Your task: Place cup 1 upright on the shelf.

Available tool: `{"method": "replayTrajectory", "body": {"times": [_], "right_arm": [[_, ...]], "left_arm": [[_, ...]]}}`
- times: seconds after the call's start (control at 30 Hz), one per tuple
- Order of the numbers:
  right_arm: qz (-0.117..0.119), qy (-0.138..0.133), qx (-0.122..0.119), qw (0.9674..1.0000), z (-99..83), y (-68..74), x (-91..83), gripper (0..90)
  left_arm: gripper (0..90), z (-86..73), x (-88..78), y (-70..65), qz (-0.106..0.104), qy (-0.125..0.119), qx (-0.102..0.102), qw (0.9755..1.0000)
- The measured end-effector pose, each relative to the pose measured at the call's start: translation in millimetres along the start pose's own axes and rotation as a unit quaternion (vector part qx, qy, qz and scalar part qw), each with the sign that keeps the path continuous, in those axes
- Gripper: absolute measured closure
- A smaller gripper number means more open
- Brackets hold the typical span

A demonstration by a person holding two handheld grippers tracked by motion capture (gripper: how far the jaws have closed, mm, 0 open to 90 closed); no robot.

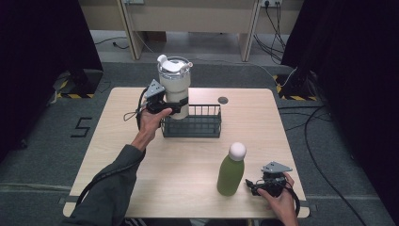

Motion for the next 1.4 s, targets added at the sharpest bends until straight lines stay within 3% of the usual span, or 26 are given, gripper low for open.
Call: {"method": "replayTrajectory", "body": {"times": [0.37,0.53,0.67,0.83,1.4], "right_arm": [[0.000,0.000,0.000,1.0000,0.0,0.2,0.0,8.6],[0.000,0.000,0.000,1.0000,0.1,0.2,0.1,8.6],[0.000,0.000,-0.001,1.0000,0.1,0.4,0.1,8.6],[0.001,0.000,-0.001,1.0000,0.1,0.7,0.1,8.6],[0.002,0.000,0.001,1.0000,-0.1,1.7,-0.1,8.6]], "left_arm": [[11.0,-9.9,5.6,6.4,0.008,0.006,-0.002,1.0000],[11.0,-15.5,9.3,9.0,0.009,0.011,-0.013,0.9998],[11.0,-20.8,11.6,12.4,0.017,0.017,-0.007,0.9997],[11.0,-26.6,14.2,15.4,0.019,0.016,-0.019,0.9995],[11.0,-46.4,21.1,18.1,0.024,0.024,-0.024,0.9992]]}}
Point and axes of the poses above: each handheld gripper's, and its own axes: x roughly forward along the jaws, z roughly out of its top, y roughly to its left, the point moved 7 cm from there along x, roughly forward along the jaws, and after that the axes turned 9 degrees about y, right-handed, at the moved point
